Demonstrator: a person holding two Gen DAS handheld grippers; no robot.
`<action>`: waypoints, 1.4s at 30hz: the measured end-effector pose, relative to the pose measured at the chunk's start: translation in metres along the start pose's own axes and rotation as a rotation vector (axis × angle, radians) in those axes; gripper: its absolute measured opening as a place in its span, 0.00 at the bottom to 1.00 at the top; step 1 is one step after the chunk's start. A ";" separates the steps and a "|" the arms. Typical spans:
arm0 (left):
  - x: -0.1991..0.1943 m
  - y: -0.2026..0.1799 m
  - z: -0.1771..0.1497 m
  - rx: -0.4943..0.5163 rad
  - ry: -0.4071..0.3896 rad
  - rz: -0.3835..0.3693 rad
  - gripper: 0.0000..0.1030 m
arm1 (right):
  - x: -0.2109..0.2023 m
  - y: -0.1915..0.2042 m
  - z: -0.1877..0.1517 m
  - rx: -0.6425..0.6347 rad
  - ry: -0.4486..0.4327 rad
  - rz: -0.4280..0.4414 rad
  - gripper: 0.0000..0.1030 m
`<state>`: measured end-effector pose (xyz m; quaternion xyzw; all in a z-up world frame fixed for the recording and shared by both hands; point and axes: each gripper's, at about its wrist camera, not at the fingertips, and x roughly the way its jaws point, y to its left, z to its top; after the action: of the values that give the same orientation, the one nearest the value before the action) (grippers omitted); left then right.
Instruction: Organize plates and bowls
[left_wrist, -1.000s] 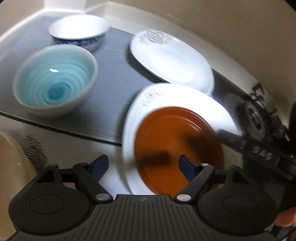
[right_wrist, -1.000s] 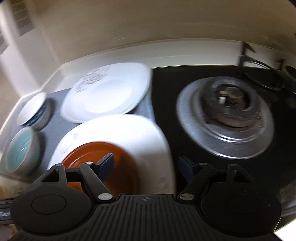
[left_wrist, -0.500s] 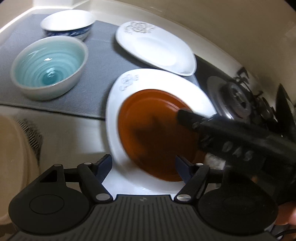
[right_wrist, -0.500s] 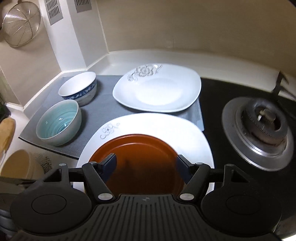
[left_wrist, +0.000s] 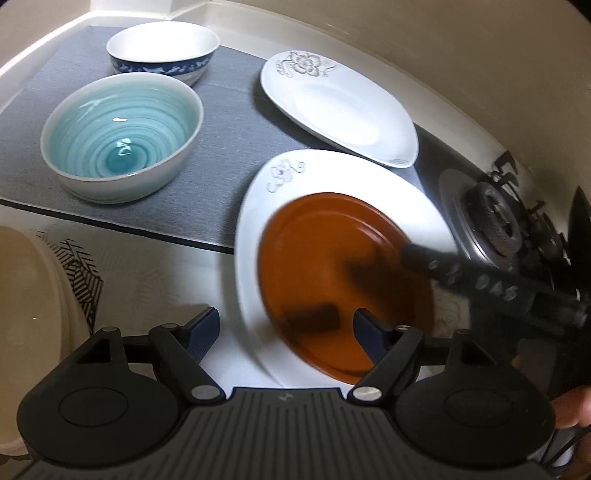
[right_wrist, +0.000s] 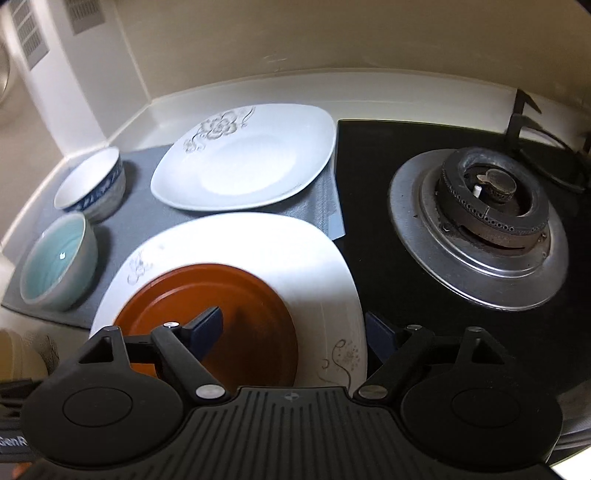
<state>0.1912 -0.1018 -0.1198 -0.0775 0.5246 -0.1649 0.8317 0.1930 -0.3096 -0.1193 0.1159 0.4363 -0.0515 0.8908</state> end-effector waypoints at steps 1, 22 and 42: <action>-0.001 0.000 0.000 0.003 -0.001 -0.005 0.81 | -0.001 0.002 -0.002 -0.003 0.004 0.003 0.83; -0.017 0.011 -0.011 0.033 0.041 0.004 0.84 | -0.010 0.014 -0.010 0.007 0.041 0.064 0.82; -0.110 0.005 0.065 0.238 -0.146 0.031 1.00 | -0.100 -0.010 0.008 0.196 -0.219 -0.057 0.92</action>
<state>0.2069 -0.0612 0.0007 0.0178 0.4408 -0.2070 0.8732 0.1361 -0.3221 -0.0374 0.1838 0.3327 -0.1314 0.9156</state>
